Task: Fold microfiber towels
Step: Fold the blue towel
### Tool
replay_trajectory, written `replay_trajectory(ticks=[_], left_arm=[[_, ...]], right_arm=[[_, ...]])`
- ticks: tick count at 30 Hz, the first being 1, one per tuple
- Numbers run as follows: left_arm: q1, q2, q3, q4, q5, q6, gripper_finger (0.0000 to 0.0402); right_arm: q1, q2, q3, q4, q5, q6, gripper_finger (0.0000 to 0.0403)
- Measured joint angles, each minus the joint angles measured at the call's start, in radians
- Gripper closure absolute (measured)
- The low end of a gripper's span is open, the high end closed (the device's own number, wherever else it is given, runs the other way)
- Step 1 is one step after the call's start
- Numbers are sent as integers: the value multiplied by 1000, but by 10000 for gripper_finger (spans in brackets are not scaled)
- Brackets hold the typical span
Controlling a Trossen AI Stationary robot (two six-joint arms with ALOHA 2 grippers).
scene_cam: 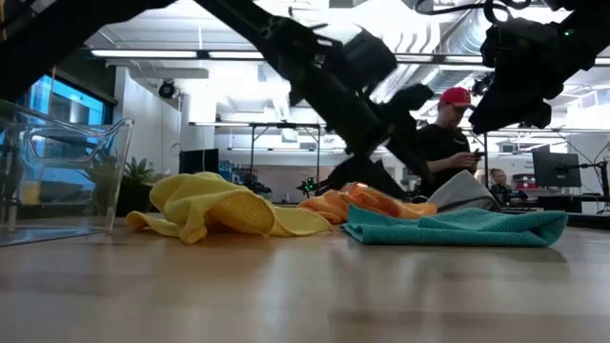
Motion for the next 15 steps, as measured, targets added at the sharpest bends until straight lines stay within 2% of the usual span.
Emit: replay_trajectory(ticks=[6,10,15], left_arm=[[-16,35,1,-1,-49,-47,181],[-24,35,1,4,-138,-14,182],[-29,41,2,14,-148,48,198]], right_arm=[[0,6,0,-1,-1,9,288],[0,6,0,3,3,34,288],[0,6,0,31,24,86,288]])
